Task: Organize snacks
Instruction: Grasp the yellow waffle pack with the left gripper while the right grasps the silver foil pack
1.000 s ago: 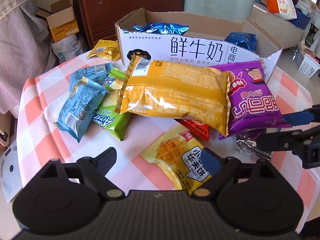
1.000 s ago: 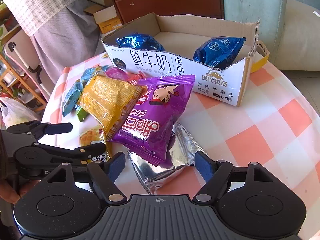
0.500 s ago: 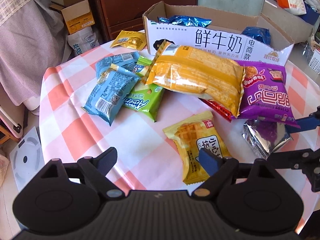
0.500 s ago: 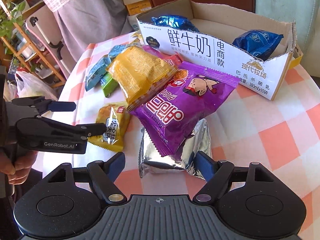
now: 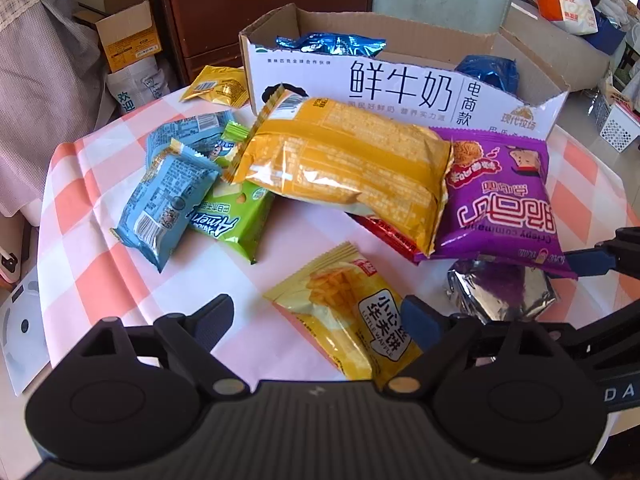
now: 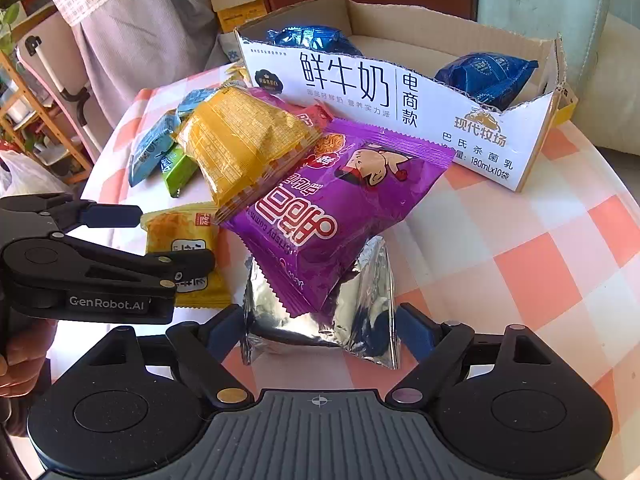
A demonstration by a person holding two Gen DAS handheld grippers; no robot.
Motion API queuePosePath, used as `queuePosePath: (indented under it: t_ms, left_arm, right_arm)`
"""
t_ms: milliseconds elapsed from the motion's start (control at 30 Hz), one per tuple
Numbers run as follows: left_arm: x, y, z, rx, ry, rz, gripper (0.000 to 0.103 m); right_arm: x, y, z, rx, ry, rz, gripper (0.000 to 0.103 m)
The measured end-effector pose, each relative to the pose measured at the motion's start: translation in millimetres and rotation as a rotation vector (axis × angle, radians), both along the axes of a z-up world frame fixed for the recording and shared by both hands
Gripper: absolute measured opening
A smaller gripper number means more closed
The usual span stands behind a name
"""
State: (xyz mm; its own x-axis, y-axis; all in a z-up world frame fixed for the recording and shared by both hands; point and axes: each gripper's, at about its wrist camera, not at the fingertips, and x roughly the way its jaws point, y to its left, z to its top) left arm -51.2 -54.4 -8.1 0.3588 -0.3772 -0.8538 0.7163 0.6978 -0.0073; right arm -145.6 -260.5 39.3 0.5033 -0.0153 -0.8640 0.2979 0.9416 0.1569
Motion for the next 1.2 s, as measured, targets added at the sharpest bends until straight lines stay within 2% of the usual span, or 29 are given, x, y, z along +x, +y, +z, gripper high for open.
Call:
queuePosePath:
  t_ms: [200,367,500,567,767,833,900,1200]
  left_arm:
    - [0,4,5,-0.049,0.036,-0.008,0.090]
    - [3,-4,-6,-0.023,0.044,0.020,0.091]
    - [-4,-8,-9,0.016,-0.010,0.013,0.090]
    - [-4,-6,-8,0.015,0.000,0.018,0.089]
    - [-9,-1,-3,0.011,-0.003,0.006,0.069]
    - [-11,0,-1,0.009,-0.009,-0.009,0.055]
    - [-12,2,0,0.007,-0.008,-0.017,0.049]
    - [-13,13,3,0.015,0.003,-0.001,0.046]
  right_arm:
    - [3,4,0,-0.021,-0.001,0.022,0.088]
    - [6,7,-2,-0.055,0.001,0.031,0.089]
    - [7,8,-9,-0.086,0.012,0.040,0.089]
    - [7,8,-11,-0.085,0.011,0.038,0.089]
    - [5,11,-8,-0.093,0.001,0.068,0.081]
    - [4,13,-7,-0.087,-0.001,0.081,0.079]
    - [3,15,-6,-0.082,-0.001,0.097,0.078]
    - [0,32,-2,-0.025,0.023,0.172,0.075]
